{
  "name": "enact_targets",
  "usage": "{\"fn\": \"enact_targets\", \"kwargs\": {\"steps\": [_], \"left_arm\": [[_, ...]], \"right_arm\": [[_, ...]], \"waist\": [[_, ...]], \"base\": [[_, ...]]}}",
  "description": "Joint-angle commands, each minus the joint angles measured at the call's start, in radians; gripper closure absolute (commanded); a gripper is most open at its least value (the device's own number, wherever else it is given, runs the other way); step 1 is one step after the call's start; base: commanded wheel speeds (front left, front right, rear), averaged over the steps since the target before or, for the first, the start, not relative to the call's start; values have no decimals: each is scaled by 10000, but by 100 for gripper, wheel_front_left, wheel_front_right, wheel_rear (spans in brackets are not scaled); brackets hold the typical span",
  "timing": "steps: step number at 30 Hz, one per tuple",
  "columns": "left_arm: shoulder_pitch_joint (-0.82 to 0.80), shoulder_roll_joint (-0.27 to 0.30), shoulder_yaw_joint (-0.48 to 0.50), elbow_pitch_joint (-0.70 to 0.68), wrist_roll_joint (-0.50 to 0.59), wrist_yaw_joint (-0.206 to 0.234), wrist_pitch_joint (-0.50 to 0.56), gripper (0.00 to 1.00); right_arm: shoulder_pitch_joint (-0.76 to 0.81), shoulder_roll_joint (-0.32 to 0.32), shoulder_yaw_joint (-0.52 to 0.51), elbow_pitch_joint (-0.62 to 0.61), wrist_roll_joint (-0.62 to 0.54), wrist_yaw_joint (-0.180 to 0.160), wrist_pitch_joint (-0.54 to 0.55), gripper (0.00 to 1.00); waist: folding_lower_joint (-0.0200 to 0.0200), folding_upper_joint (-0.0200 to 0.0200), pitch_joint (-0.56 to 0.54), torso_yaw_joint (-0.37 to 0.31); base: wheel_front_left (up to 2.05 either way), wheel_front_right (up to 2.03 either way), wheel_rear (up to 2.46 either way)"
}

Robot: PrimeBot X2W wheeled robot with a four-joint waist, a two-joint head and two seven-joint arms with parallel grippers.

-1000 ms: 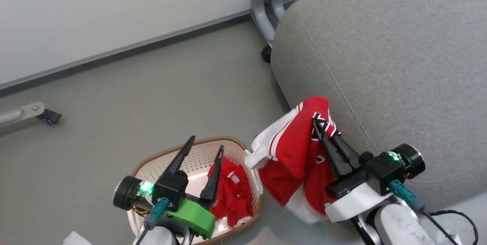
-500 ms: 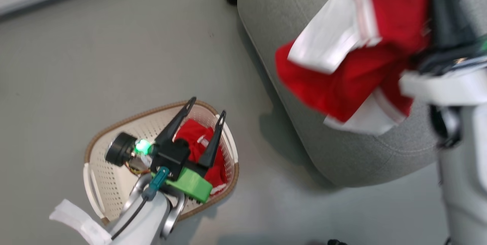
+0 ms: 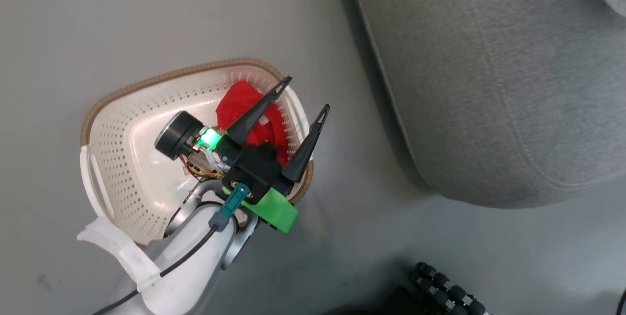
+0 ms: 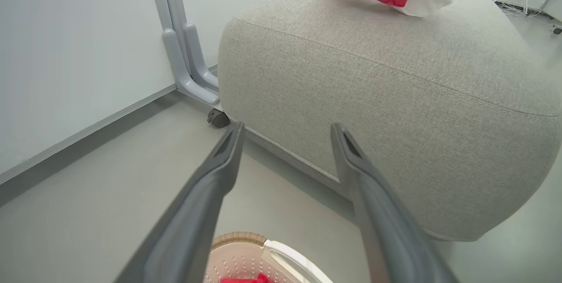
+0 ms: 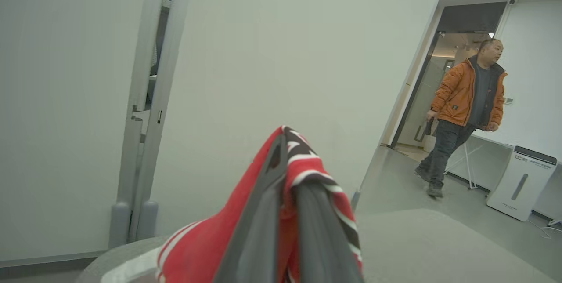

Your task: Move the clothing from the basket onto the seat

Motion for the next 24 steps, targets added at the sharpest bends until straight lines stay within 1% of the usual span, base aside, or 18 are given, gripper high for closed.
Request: {"fn": "enact_targets", "kwargs": {"steps": [1,5,6,7,8,11,14,19,21,24], "left_arm": [[-235,-24,-28,26,84,-35,-17,0],[-306,-85,-152,145,77,-74,-66,0],[-304,-112,-185,203,60,-83,-98,0],[-289,-131,-223,261,33,-103,-128,0],[-263,-156,-251,304,-18,-141,-144,0],[-129,-160,-317,490,-104,-190,-245,0],[11,-234,-313,666,-201,-144,-359,0],[341,-497,-179,1019,-437,41,-521,0],[506,-609,-92,1151,-592,89,-567,0],[787,-774,185,1143,-774,279,-576,0]], "right_arm": [[167,70,-143,336,-26,-10,-25,100],[596,556,-578,1440,37,-10,-25,100],[766,703,-695,1670,-40,-10,-25,80],[905,823,-845,1785,-122,-12,-25,7],[1053,920,-884,1842,-226,-10,-25,0],[1644,1400,-907,1920,-547,-10,-25,0],[2241,1766,-495,1856,-833,-10,-25,0],[3442,2048,761,1616,-1119,-10,-25,0],[3882,2098,1262,1456,-1180,-10,-25,0],[4459,2136,1890,1233,-1217,-10,-25,0]], "waist": [[-1,0,853,570],[-1,0,932,627],[-1,0,887,632],[-1,0,824,624],[-1,0,759,613],[-1,0,402,530],[-1,0,-38,443],[-1,0,-1032,483],[-1,0,-1465,625],[-1,0,-2086,905]], "base": [[0,0,0],[0,0,0],[0,0,0],[0,0,0],[0,0,0],[0,0,0],[0,0,0],[0,0,0],[0,0,0],[0,0,0]]}}
